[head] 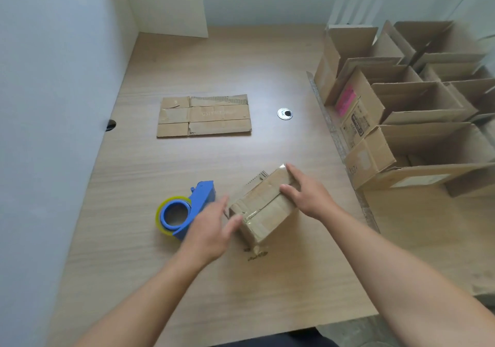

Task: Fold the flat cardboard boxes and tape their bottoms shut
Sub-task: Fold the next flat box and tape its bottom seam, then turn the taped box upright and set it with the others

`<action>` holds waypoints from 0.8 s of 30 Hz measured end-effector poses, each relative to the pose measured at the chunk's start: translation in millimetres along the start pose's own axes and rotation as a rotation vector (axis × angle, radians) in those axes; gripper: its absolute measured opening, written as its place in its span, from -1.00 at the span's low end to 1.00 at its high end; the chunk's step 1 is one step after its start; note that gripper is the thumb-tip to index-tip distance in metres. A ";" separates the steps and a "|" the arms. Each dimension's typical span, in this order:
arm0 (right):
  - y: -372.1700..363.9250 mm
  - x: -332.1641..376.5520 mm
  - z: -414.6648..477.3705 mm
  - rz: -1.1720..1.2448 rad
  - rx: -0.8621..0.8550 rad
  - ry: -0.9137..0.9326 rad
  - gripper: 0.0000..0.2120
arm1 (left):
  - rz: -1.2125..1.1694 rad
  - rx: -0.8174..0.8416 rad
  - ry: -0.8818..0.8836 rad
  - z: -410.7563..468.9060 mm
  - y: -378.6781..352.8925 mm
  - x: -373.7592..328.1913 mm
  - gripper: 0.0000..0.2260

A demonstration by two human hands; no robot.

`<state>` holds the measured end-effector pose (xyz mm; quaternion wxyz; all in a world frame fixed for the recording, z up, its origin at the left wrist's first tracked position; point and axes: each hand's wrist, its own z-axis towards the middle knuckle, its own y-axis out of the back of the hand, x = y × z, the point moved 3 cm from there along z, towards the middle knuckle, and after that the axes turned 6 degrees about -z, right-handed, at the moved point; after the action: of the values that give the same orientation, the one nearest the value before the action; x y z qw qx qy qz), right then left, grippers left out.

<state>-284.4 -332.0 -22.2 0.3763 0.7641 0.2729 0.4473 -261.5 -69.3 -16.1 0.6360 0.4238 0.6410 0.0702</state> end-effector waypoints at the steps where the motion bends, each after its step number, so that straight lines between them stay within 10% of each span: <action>1: -4.6 -2.5 -4.3 0.022 -0.015 -0.019 -0.38 | -0.056 0.026 -0.008 -4.2 -9.5 -6.5 -0.38; 10: -21.7 -19.1 -24.7 0.103 -0.031 -0.148 -0.33 | -0.534 0.032 0.009 -12.1 -35.8 4.0 -0.21; 20: -20.4 -16.8 -26.6 0.311 -0.039 -0.170 -0.37 | -0.007 0.060 -0.272 -4.1 -25.3 32.7 -0.20; 24: -20.0 -15.1 -25.8 0.596 -0.027 -0.197 -0.42 | -0.110 -0.112 -0.133 -8.6 -33.1 38.5 -0.29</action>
<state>-315.8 -323.5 -37.6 0.2636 0.8450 -0.0067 0.4652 -277.6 -62.0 -64.4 0.7030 0.3553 0.6146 0.0425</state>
